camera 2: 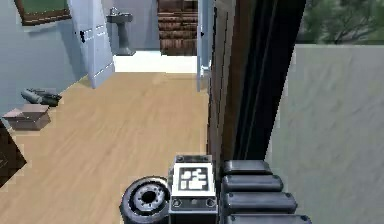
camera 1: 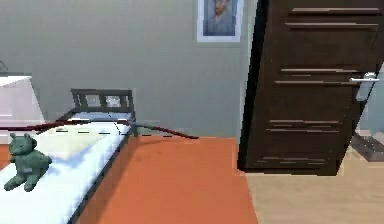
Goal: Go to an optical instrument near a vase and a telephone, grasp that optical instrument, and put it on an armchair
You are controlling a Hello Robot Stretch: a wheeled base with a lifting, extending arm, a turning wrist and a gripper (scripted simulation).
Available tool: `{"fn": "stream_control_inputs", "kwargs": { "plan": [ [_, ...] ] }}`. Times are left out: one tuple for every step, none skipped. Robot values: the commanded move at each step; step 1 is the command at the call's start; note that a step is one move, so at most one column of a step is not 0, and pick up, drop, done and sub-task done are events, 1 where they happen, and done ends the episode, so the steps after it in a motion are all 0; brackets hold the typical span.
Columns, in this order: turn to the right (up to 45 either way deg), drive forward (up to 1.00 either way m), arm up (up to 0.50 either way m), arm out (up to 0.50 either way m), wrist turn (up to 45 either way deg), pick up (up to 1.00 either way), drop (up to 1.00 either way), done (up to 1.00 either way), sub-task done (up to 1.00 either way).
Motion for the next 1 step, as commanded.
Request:
{"fn": "stream_control_inputs", "kwargs": {
  "plan": [
    [-45.0,0.00,0.00,0.00,0.0,0.00,0.00,0.00,0.00]
  ]
}}
